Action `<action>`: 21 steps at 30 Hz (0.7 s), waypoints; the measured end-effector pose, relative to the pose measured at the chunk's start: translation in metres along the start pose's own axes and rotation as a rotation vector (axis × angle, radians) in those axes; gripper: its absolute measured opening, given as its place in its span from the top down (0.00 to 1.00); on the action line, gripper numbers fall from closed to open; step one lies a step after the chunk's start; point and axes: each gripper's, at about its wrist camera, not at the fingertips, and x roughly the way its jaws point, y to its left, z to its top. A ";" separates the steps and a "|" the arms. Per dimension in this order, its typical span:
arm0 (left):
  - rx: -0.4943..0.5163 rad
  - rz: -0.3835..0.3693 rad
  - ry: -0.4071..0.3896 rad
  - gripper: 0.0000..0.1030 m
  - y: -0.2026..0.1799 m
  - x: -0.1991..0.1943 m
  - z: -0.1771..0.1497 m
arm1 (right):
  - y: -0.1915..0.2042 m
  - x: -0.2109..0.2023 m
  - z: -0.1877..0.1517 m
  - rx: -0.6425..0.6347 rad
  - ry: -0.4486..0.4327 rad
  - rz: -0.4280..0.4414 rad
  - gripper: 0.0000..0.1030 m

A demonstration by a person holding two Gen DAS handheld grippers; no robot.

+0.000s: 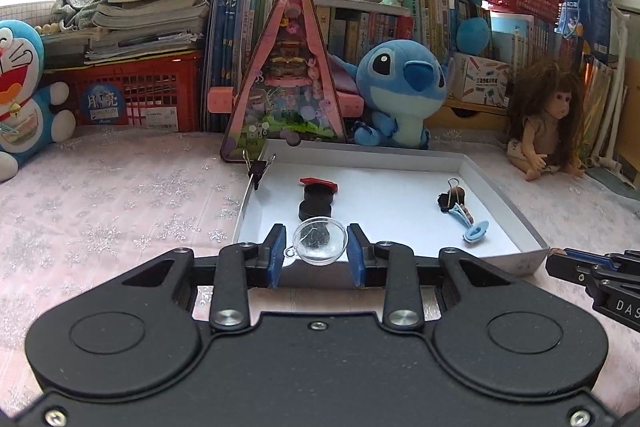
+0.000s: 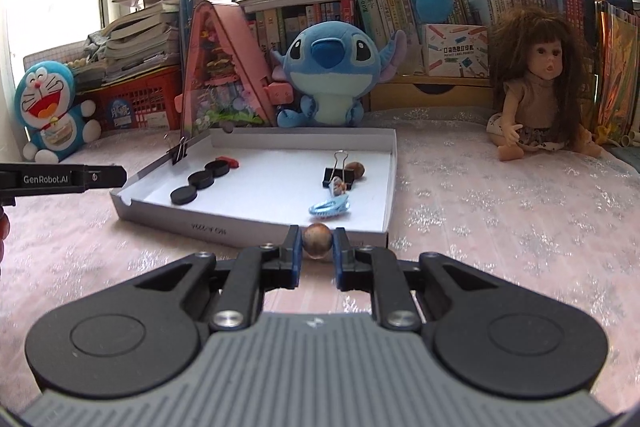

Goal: Organize rigid objects
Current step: 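Carry clear ball and walnut into the white tray and open both grippers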

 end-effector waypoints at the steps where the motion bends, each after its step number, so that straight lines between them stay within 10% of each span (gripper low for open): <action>1: -0.008 0.000 0.010 0.70 0.001 0.004 0.003 | -0.002 0.002 0.003 0.008 -0.001 0.000 0.81; 21: -0.004 0.039 0.137 0.70 -0.001 0.070 0.013 | -0.011 0.061 0.026 0.057 0.081 -0.022 0.81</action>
